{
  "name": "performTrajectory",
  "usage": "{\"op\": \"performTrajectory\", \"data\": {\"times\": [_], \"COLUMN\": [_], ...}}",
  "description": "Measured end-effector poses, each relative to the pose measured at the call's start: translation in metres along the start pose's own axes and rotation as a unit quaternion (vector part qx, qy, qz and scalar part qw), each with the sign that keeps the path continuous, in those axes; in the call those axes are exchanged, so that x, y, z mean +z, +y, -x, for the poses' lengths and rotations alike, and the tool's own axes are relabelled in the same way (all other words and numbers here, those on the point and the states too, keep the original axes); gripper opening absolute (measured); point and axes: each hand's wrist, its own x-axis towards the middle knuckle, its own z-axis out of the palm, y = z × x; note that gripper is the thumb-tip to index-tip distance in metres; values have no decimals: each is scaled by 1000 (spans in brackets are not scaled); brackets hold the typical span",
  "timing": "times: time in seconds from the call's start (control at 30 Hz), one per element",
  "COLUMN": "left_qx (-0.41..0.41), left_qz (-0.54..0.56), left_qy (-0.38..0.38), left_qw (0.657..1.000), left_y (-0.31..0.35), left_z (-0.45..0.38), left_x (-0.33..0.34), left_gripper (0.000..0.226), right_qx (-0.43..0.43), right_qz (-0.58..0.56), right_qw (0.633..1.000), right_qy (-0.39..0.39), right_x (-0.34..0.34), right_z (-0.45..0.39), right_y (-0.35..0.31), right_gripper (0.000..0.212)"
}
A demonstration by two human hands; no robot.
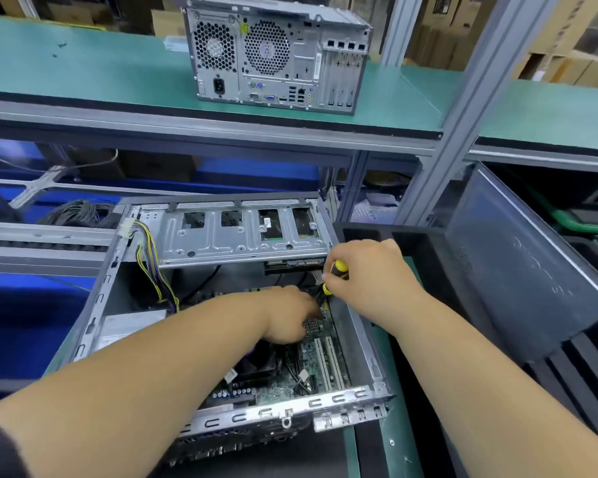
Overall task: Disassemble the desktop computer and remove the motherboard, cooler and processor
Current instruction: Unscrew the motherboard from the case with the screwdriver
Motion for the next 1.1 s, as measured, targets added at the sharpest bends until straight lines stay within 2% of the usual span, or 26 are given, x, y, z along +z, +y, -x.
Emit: {"op": "performTrajectory", "data": {"times": [0.17,0.23,0.37,0.5,0.77,1.1], "left_qx": [33,22,-20,-21,-53,-67], "left_qz": [-109,-141,-96,-73,-38,-10], "left_qy": [-4,-2,-6,-26,-65,-71], "left_qw": [993,990,995,997,996,995], "left_y": [-11,-17,-32,-34,-29,-28], "left_z": [-14,-14,-13,-15,-20,-17], "left_x": [2,2,1,7,14,11], "left_gripper": [58,56,51,65,76,75], "right_qx": [-66,-102,-168,-188,-186,-173], "right_qz": [91,130,233,293,301,269], "right_qw": [993,984,950,924,919,932], "right_qy": [-45,-69,-125,-155,-174,-170], "right_x": [9,13,21,24,25,26], "right_z": [-9,-14,-23,-30,-36,-36], "right_y": [-1,-3,-4,-4,-5,5], "right_gripper": [9,12,15,22,20,17]}}
